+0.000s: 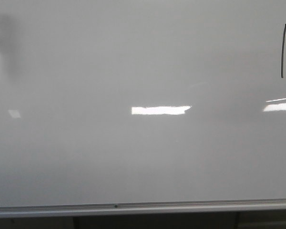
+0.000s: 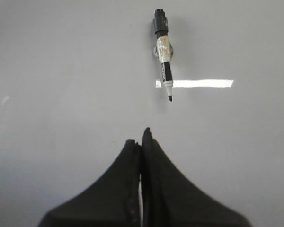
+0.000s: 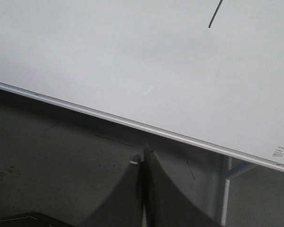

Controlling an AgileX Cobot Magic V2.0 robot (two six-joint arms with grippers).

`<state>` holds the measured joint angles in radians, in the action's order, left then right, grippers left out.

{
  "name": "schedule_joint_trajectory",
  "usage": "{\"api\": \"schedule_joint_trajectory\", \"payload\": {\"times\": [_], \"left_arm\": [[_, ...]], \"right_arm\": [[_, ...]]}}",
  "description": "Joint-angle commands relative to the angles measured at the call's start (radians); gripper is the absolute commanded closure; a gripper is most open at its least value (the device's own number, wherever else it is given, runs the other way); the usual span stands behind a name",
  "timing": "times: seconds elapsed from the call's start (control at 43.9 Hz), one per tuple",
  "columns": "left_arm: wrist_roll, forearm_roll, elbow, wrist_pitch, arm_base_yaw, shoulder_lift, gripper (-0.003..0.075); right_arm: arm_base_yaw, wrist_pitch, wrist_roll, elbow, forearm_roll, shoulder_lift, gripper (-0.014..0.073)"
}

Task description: Write number 1 on whiteboard

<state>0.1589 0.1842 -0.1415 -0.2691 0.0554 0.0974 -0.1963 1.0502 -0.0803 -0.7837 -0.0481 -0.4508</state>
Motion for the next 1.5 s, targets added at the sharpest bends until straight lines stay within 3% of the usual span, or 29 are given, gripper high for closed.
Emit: {"api": "schedule_joint_trajectory", "payload": {"times": [0.0,0.182,0.683,0.911,1.48], "left_arm": [[0.001,0.012,0.049,0.191,0.002,-0.039,0.0739],[0.001,-0.018,0.173,0.330,0.002,-0.124,0.0739],[-0.005,-0.020,0.169,0.297,-0.007,-0.121,0.0739],[-0.108,-0.152,0.169,0.295,-0.059,-0.121,0.0739],[-0.108,-0.149,0.169,0.299,-0.061,-0.121,0.0739]], "right_arm": [[0.007,-0.059,0.003,-0.021,0.000,-0.007,0.0663],[0.007,-0.059,0.003,-0.021,0.000,-0.007,0.0663],[0.007,-0.059,0.003,-0.021,0.000,-0.007,0.0663],[0.007,-0.059,0.003,-0.021,0.000,-0.007,0.0663],[0.007,-0.059,0.003,-0.021,0.000,-0.007,0.0663]]}}
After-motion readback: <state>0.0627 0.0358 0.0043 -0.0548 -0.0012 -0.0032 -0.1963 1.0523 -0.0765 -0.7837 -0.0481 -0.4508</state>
